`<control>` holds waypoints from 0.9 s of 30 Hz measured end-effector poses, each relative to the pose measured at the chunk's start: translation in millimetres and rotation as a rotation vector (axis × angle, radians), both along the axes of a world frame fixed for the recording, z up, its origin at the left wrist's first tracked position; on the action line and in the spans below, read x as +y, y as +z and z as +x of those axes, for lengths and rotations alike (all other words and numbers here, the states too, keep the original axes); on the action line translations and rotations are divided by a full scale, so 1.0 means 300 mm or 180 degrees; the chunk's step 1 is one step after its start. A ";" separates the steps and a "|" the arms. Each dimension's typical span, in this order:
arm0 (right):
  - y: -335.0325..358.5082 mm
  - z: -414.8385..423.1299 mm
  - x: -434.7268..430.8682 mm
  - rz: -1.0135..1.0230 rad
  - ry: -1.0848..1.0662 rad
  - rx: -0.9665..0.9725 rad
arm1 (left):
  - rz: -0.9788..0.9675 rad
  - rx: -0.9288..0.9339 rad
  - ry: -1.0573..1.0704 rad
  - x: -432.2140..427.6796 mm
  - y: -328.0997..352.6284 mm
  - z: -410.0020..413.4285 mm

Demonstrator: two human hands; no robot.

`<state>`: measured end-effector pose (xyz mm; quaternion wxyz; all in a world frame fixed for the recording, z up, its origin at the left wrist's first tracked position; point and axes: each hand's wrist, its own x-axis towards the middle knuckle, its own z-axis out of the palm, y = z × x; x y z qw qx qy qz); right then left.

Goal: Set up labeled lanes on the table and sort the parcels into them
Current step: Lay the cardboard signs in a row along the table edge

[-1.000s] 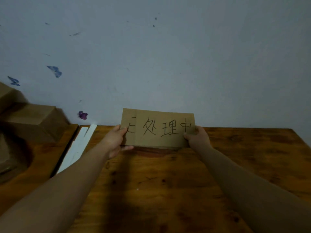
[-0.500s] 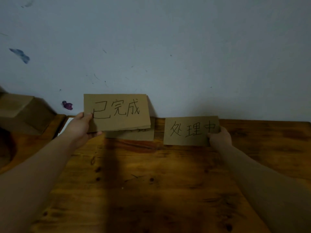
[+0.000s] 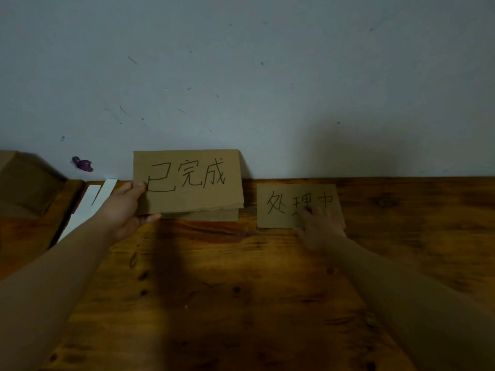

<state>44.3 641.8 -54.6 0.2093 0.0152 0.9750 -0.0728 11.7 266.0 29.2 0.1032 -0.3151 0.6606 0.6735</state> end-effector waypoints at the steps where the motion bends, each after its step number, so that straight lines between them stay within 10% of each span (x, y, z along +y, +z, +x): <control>1: -0.015 0.003 -0.012 -0.0019 0.0031 -0.0147 | -0.0003 0.0003 -0.0009 0.000 -0.002 -0.002; 27: 0.002 -0.101 -0.849 -0.0090 0.1187 -0.0214 | -0.0126 0.0018 0.0741 -0.681 0.049 0.075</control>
